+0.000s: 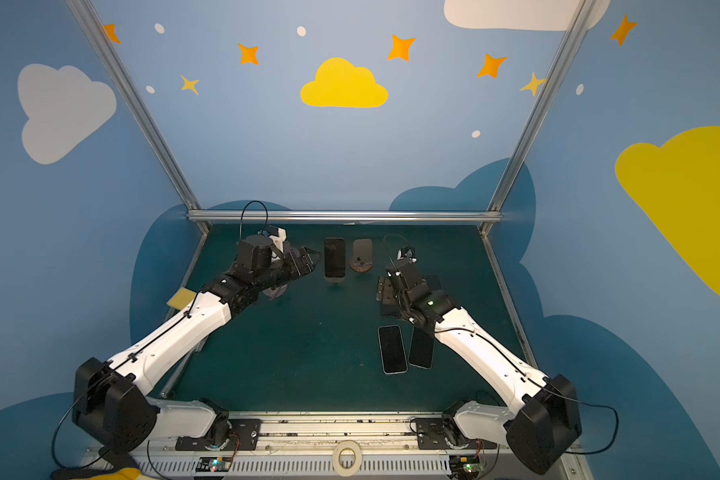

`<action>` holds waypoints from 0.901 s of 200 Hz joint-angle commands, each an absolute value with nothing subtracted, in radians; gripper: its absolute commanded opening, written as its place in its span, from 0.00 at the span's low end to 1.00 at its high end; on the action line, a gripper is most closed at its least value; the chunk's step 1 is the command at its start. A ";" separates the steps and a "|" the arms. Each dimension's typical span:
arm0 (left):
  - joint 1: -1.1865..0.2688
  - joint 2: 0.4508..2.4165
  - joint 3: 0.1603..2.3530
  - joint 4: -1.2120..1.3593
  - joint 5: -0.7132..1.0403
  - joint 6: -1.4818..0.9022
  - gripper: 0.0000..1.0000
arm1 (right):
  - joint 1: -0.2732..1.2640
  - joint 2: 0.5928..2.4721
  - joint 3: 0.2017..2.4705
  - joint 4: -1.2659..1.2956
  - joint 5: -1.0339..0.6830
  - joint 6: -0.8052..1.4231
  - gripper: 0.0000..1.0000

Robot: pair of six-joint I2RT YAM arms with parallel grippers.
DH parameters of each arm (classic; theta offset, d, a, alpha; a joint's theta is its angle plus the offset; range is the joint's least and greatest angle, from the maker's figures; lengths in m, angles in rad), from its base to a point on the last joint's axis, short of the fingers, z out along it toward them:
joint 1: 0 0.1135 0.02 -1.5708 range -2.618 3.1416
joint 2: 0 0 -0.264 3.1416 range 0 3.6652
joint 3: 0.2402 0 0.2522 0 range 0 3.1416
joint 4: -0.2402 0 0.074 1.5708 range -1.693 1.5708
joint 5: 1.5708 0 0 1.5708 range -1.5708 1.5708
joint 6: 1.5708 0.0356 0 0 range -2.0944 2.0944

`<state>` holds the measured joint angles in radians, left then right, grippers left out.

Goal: Remove the phone from the phone stand

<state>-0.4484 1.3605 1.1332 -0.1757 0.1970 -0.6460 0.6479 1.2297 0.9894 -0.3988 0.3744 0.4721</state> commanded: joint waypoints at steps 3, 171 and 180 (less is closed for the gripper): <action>-0.460 1.379 1.174 -0.224 0.131 -0.576 0.99 | 0.648 1.233 0.951 -0.260 0.386 0.427 0.83; -0.543 1.806 1.562 -0.372 -0.184 -0.393 1.00 | 0.629 1.063 0.793 -0.146 0.259 0.421 0.85; -0.543 1.869 1.656 -0.464 -0.181 -0.375 1.00 | 0.629 1.052 0.780 -0.131 0.284 0.408 0.85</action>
<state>-0.5583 1.7454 1.4662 -0.3061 -0.1955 -0.4084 0.6319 1.0863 0.8017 -0.1703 0.2787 0.4259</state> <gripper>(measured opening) 0.997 0.854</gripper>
